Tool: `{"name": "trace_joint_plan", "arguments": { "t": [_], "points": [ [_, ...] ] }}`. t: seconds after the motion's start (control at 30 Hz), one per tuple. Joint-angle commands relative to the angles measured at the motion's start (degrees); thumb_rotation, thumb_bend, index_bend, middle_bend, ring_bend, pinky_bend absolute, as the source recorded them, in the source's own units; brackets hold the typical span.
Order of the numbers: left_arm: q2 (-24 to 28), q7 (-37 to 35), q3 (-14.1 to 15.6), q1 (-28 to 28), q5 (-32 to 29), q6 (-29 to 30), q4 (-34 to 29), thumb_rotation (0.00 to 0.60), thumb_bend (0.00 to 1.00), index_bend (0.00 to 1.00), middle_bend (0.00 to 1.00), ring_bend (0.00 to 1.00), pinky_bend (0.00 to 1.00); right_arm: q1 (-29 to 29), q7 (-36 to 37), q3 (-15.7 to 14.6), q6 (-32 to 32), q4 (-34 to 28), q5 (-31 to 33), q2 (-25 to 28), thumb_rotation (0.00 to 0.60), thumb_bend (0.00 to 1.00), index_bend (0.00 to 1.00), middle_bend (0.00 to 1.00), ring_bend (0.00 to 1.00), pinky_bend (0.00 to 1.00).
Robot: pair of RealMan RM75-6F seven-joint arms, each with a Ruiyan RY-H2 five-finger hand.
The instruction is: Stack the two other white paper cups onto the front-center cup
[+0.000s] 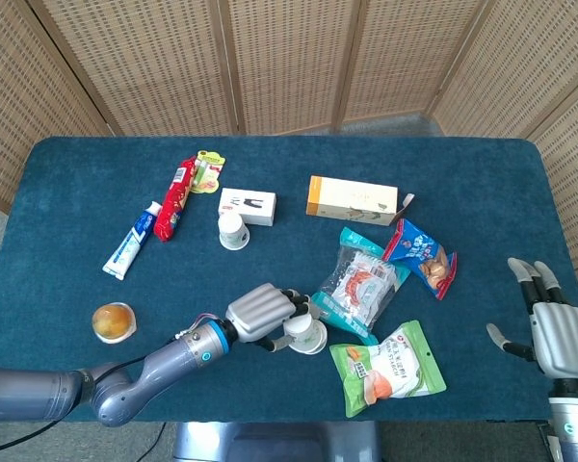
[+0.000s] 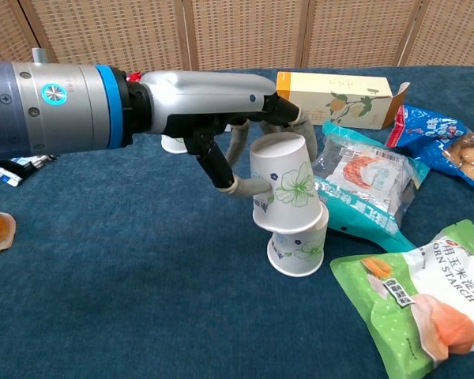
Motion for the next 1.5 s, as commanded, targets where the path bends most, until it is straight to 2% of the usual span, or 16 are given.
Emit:
{"name": "trace_joint_plan", "arguments": {
  "t": [0.03, 0.7, 0.8, 0.93, 1.0, 1.07, 1.33, 1.5],
  "points": [
    [0.02, 0.32, 0.06, -0.42, -0.75, 0.39, 0.07, 0.600, 0.46, 0.30, 0.29, 0.30, 0.53, 0.01, 0.15, 0.03, -0.08, 0.16, 0.02, 0.02, 0.542, 0.28, 0.00, 0.13, 0.00, 0.41],
    [-3.19, 1.33, 1.19, -4.25, -3.44, -0.19, 3.02, 0.600, 0.46, 0.30, 0.28, 0.26, 0.49, 0.20, 1.79, 0.25, -0.77, 1.34, 0.38, -0.03, 0.545, 0.28, 0.00, 0.13, 0.00, 0.41],
    [-2.49, 2.17, 2.15, -5.08, -4.72, -1.69, 2.84, 0.600, 0.46, 0.27, 0.23, 0.18, 0.42, 0.12, 2.06, 0.26, -0.66, 1.46, 0.31, -0.05, 0.541, 0.28, 0.00, 0.13, 0.00, 0.41],
    [-1.67, 5.91, 4.12, -6.72, -6.98, -2.68, 2.86, 0.600, 0.46, 0.10, 0.04, 0.01, 0.15, 0.07, 2.28, 0.23, -0.58, 1.70, 0.14, -0.15, 0.540, 0.28, 0.00, 0.13, 0.00, 0.41],
    [-1.43, 8.37, 5.08, -7.21, -8.34, -1.66, 2.39, 0.600, 0.46, 0.03, 0.00, 0.00, 0.06, 0.05, 2.38, 0.24, -0.54, 1.78, 0.11, -0.20, 0.540, 0.28, 0.00, 0.13, 0.00, 0.41],
    [-1.17, 9.80, 5.52, -7.21, -9.53, -0.06, 1.49, 0.600, 0.46, 0.00, 0.00, 0.00, 0.01, 0.03, 2.48, 0.31, -0.44, 1.78, 0.05, -0.11, 0.542, 0.28, 0.00, 0.13, 0.00, 0.41],
    [0.78, 11.67, 6.64, -6.27, -10.79, 3.95, -1.14, 0.600, 0.46, 0.00, 0.00, 0.00, 0.00, 0.16, 2.81, 0.48, -0.55, 2.03, 0.06, -0.19, 0.540, 0.28, 0.00, 0.13, 0.00, 0.41],
    [4.51, 11.98, 8.28, -3.56, -9.62, 7.97, -4.35, 0.600, 0.46, 0.00, 0.00, 0.00, 0.00, 0.31, 3.06, 0.56, -0.74, 2.31, -0.02, -0.22, 0.543, 0.28, 0.00, 0.13, 0.00, 0.41]
  ]
}}
